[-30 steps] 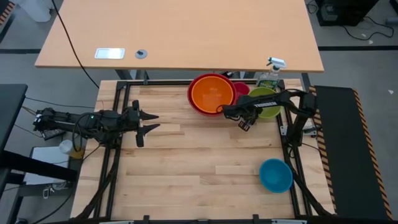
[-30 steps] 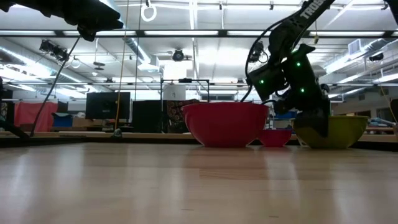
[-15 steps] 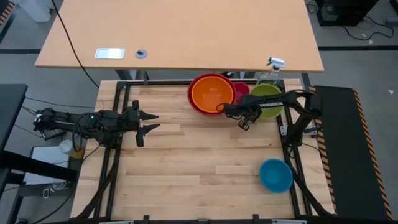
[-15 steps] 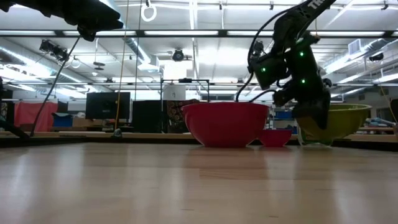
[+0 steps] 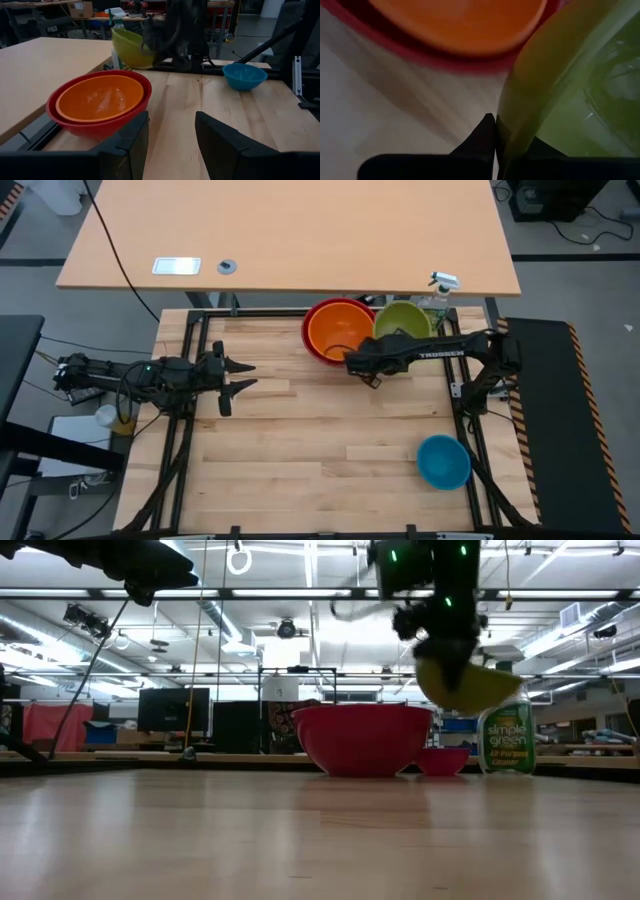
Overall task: Nest bowls inside each other
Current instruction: Stack the small green bowl on top of the big orange bowl
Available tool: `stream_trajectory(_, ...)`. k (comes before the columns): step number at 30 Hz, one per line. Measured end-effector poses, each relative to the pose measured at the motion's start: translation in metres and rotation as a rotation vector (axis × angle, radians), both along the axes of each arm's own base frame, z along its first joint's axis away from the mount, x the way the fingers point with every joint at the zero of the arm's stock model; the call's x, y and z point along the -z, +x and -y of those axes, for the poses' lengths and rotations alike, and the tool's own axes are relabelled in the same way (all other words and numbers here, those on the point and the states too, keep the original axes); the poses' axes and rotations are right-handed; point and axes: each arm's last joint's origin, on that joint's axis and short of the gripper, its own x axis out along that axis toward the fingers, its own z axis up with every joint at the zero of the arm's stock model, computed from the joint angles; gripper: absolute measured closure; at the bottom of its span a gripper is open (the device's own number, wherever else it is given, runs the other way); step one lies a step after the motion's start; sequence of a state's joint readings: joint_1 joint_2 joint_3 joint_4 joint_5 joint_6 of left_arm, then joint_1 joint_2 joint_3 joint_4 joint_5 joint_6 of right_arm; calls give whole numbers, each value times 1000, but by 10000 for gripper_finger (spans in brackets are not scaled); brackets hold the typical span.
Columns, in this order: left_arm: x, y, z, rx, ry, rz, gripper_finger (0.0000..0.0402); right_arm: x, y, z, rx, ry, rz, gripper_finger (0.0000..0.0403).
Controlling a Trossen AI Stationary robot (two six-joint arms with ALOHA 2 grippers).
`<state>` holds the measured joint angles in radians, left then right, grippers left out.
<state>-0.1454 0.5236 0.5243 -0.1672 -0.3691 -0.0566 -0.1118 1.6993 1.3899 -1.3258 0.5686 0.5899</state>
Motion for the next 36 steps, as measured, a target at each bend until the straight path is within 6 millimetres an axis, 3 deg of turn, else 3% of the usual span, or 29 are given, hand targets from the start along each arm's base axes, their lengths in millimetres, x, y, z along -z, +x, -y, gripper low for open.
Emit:
stream_trajectory(3, -1, 0, 0, 0, -1, 14, 237, -24, 13, -5, -74, -36, 82, 376)
stream_trajectory(7, -3, 0, 0, 2, 15, 23, 237, -39, 34, -7, -157, -57, 133, 377)
stream_trajectory(13, -3, 0, 0, 1, 17, 24, 237, -25, 82, -3, -291, -45, 61, 377)
stream_trajectory(18, -3, 0, 0, 1, 20, 22, 237, -14, 114, 13, -364, 26, 39, 375)
stream_trajectory(25, -2, 0, 0, 1, 22, 13, 237, 11, 121, 50, -339, 136, -6, 375)
stream_trajectory(36, -2, 0, 0, 1, 21, 12, 237, 18, 117, 70, -353, 235, 27, 366)
